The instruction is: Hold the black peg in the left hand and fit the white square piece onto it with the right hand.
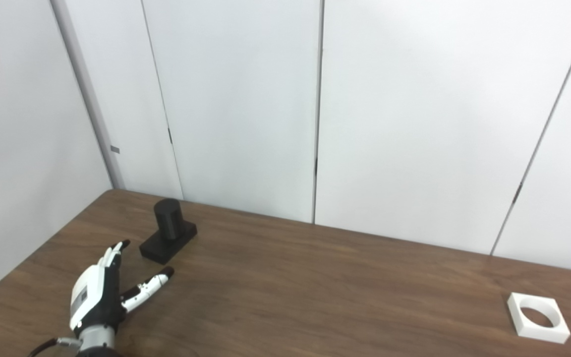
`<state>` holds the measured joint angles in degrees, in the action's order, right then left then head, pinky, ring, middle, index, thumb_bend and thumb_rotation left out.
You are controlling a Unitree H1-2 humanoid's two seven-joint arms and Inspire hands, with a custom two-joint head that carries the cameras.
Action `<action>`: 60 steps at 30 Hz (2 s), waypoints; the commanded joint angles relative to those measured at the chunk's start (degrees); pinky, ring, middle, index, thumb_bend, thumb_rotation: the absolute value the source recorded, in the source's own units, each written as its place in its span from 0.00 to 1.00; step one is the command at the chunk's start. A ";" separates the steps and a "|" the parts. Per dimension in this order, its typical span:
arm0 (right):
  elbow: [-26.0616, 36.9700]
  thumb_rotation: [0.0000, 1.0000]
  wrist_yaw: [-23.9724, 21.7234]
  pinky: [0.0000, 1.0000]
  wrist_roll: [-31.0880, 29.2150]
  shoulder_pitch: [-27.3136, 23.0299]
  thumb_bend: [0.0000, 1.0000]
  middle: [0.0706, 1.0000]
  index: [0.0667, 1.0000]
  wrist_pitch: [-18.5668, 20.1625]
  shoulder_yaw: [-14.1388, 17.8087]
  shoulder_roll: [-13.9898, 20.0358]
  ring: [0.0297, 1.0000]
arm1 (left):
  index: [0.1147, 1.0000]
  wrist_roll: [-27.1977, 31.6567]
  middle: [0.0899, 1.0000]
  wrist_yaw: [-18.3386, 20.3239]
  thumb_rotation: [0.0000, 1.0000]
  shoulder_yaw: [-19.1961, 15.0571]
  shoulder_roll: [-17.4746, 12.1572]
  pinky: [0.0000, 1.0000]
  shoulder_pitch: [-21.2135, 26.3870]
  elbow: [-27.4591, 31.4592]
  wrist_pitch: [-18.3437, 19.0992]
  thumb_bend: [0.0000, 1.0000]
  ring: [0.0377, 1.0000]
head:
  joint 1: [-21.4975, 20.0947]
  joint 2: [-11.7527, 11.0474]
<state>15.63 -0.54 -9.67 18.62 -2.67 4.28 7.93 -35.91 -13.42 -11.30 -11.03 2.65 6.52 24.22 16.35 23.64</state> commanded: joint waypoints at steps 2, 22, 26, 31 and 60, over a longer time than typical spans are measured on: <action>0.73 1.00 -1.01 1.00 -0.43 -0.08 0.76 0.98 1.00 1.18 -0.47 -0.53 1.00 | 0.89 -2.11 0.96 -2.26 0.60 0.49 -3.01 0.88 4.03 -2.59 0.01 0.93 0.97 | -0.30 0.15; 1.66 1.00 -1.16 1.00 -0.22 0.52 0.73 0.99 1.00 1.25 -1.25 -0.35 1.00 | 0.86 -2.86 0.95 -6.70 0.60 6.19 -9.38 0.96 16.43 -25.43 -0.60 0.99 0.97 | -1.13 0.68; 1.86 1.00 -1.20 1.00 -0.47 0.68 0.71 0.99 1.00 1.05 -1.27 -0.44 1.00 | 0.87 -2.42 0.96 -7.29 0.59 7.20 -10.00 0.97 18.15 -28.03 -0.62 0.98 0.97 | -1.30 0.92; 1.92 1.00 -1.07 1.00 -0.08 0.63 0.72 0.99 1.00 1.28 -1.34 -0.41 1.00 | 0.83 -2.26 0.95 -8.33 0.58 8.74 -10.76 0.97 20.07 -31.07 -0.99 1.00 0.97 | -1.52 0.89; -0.47 1.00 -4.54 1.00 -2.03 0.06 0.74 1.00 1.00 -3.09 -1.82 0.93 1.00 | 0.42 7.18 0.76 -26.04 0.05 7.63 -9.01 0.80 25.23 -47.64 -19.00 0.52 0.86 | -2.62 1.79</action>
<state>15.36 -3.67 -11.95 18.86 -5.16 2.99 8.81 -28.83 -37.18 -3.58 -19.74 25.95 -40.60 7.35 13.71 25.40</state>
